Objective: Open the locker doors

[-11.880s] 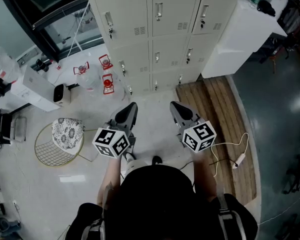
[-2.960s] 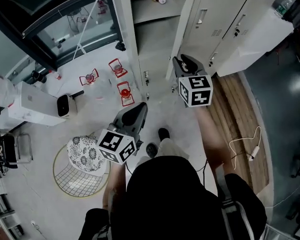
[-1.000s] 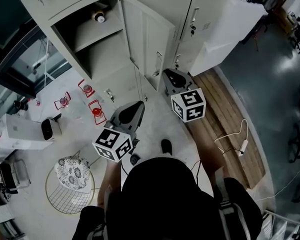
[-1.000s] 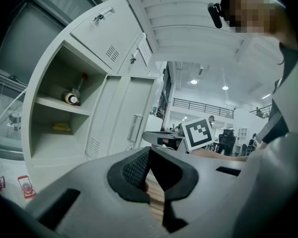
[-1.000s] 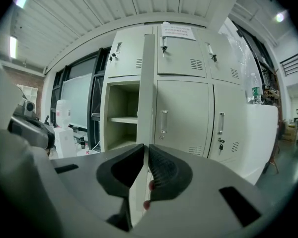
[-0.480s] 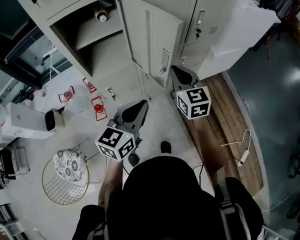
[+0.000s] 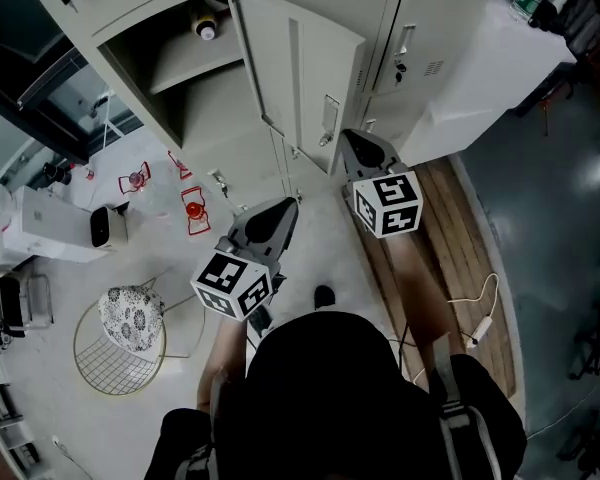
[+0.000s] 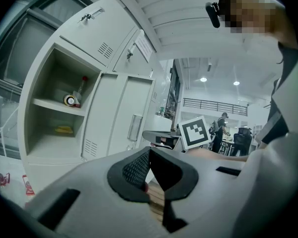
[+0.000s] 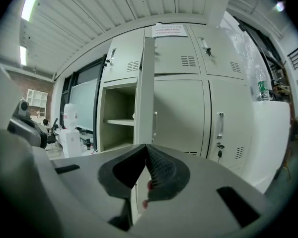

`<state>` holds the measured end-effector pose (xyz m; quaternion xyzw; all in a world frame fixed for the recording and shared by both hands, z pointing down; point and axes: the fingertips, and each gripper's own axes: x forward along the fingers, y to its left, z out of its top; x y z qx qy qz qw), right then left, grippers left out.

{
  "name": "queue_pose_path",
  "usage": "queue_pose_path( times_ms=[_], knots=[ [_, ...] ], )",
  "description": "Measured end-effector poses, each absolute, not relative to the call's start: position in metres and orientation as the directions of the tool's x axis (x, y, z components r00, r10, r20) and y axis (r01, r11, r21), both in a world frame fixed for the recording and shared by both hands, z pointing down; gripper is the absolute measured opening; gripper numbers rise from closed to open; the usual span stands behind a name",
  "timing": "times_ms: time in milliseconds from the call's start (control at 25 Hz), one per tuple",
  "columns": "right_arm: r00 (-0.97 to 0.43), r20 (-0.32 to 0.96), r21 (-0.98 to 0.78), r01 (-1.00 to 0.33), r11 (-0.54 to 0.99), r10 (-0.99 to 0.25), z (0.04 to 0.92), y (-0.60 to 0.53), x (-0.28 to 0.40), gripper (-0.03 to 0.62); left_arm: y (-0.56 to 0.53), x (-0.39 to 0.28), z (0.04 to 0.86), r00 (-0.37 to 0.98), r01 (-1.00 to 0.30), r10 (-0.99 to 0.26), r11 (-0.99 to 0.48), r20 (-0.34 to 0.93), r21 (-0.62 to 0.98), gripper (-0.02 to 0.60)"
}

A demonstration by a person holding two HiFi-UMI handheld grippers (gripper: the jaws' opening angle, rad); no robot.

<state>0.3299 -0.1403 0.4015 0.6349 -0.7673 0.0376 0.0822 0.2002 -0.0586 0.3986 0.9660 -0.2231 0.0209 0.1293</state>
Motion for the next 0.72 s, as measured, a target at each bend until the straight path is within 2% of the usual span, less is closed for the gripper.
queue_pose_path(
  times_ms=[720],
  knots=[
    [-0.221,0.173,0.032,-0.973,0.23,-0.96,0.4006,-0.1365,0.3206,0.009,-0.051,0.1945,0.3991,0.886,-0.463,-0.453,-0.852,0.1,0.244,0.018]
  ],
)
